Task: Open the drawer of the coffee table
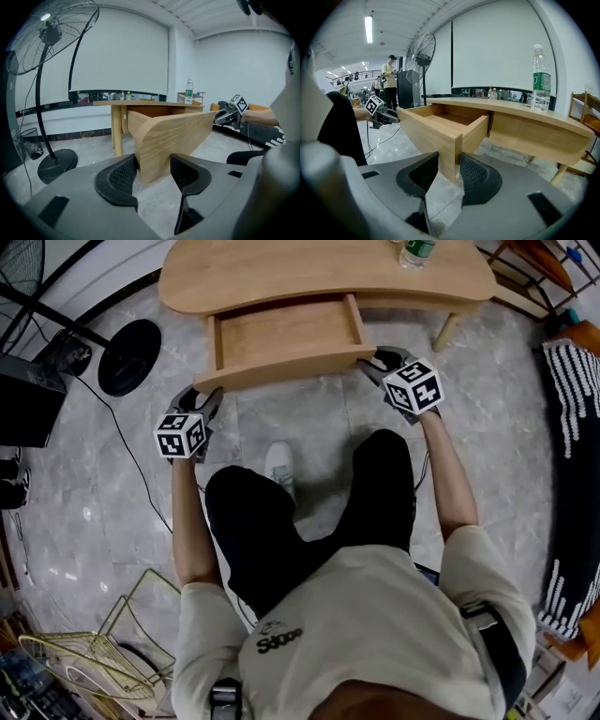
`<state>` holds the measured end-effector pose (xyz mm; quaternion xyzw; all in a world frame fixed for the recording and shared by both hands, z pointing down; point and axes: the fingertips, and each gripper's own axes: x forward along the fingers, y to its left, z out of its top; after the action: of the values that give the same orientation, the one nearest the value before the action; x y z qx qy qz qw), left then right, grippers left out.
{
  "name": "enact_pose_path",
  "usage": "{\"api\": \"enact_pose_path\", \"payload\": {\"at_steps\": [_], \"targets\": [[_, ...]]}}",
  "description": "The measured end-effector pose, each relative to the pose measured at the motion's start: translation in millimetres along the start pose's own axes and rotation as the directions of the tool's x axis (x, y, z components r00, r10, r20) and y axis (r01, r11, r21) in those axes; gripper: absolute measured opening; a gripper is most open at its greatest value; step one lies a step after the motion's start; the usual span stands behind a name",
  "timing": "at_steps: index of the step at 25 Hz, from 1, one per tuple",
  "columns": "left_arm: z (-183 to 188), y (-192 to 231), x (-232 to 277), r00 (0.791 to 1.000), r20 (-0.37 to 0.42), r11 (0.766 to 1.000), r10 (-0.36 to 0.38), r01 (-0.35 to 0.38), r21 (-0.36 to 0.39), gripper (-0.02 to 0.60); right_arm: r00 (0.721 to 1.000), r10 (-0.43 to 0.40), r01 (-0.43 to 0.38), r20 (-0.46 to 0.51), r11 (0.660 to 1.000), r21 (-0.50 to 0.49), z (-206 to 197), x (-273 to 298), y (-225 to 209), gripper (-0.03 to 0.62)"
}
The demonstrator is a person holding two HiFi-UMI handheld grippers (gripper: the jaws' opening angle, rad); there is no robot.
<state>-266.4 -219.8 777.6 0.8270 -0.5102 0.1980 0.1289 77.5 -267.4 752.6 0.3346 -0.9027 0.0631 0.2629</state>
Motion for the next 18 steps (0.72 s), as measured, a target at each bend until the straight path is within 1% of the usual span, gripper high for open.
{"api": "enact_pose_path", "payload": {"at_steps": [4,8,15,18], "targets": [[-6.5,-6.4,-14.0,1.0,-0.002,1.0,0.005,-0.005,-0.006,0.238,1.0,-0.001,0.002,-0.014,1.0,0.008,-5.0,-9.0,14.1,0.144],[-12.8,-16.2,-23.7,1.0,-0.008,1.0,0.001,-0.001,-0.007,0.236,1.0,0.014,-0.014,-0.024,1.0,0.004,-12.0,-18.4,22.0,0.144],[-22.1,-24.8,-28.3,1.0,-0.018,1.0,0.007,-0.007,-0.017,0.235,0.999,0.024,-0.024,-0.031,1.0,0.003,-21.2,-24.4,27.8,0.144],[-33.0,-28.5,-26.3,0.999,-0.038,1.0,0.013,-0.015,-0.027,0.235,0.998,0.033,-0.033,-0.047,0.999,0.008,-31.9,-23.6,31.6,0.143]]}}
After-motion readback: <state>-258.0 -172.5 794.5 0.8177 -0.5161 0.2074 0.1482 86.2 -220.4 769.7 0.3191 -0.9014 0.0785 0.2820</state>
